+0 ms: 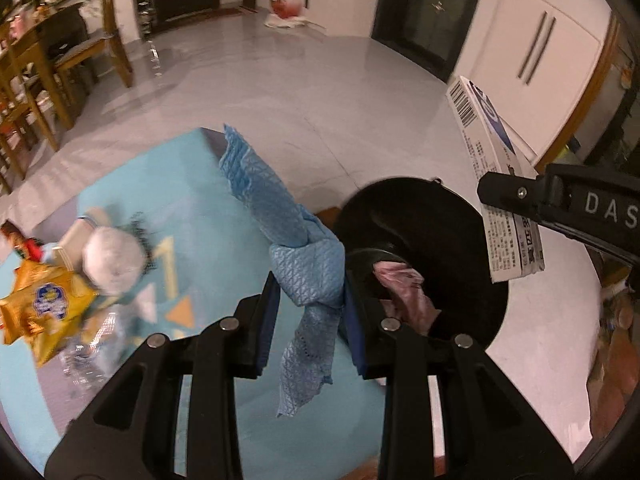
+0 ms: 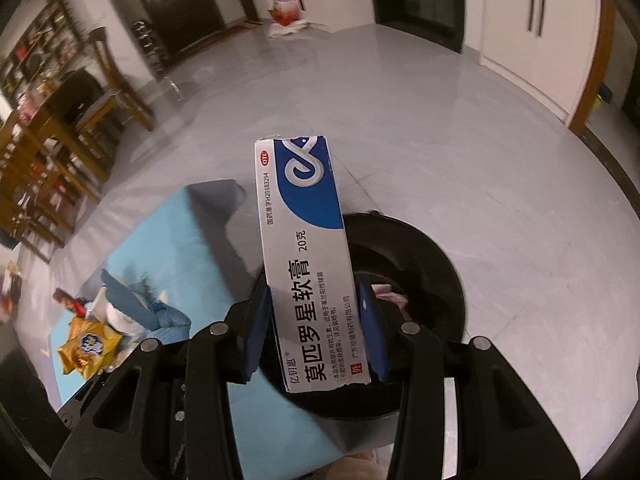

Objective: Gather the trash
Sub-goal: 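Carry the blue cloth and ointment box over the bin and release both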

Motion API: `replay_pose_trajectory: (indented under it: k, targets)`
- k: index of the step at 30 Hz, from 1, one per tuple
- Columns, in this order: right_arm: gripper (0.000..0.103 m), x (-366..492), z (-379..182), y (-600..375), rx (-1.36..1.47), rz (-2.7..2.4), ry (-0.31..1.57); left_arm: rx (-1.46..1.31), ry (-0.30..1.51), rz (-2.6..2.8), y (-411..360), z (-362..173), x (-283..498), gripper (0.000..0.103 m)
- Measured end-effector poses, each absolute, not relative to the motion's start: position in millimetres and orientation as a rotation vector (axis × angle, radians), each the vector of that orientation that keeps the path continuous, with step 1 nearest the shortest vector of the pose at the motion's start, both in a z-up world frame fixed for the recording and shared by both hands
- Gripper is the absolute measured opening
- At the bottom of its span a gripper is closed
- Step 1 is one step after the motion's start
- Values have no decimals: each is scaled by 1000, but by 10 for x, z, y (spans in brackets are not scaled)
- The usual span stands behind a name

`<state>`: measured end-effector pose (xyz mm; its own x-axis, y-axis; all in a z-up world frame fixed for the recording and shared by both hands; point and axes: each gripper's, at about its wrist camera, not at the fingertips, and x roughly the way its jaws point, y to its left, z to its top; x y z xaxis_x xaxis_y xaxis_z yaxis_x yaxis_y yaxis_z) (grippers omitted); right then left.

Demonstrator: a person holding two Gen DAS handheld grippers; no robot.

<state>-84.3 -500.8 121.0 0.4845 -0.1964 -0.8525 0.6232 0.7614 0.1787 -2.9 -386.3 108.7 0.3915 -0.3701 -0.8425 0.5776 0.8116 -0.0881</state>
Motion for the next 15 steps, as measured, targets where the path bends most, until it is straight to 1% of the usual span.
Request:
replay_pose_trajectory:
  k: [11,12,14,15]
  targets:
    - [43,-934,940,-5385,626,-618,1035,267,1125,-735,-4472,661,-117,31]
    - [43,-931,909,-5419,628,-626,1046,267,1129,-744,-4500,644,-123,32]
    - [44,-898,889,-5411,626,-629,1056,268,1129,-758,-4536,623,-127,44]
    - [44,-897,876,-5439,626,-630,1059,267,1125,-760,-4545,627,-135,47]
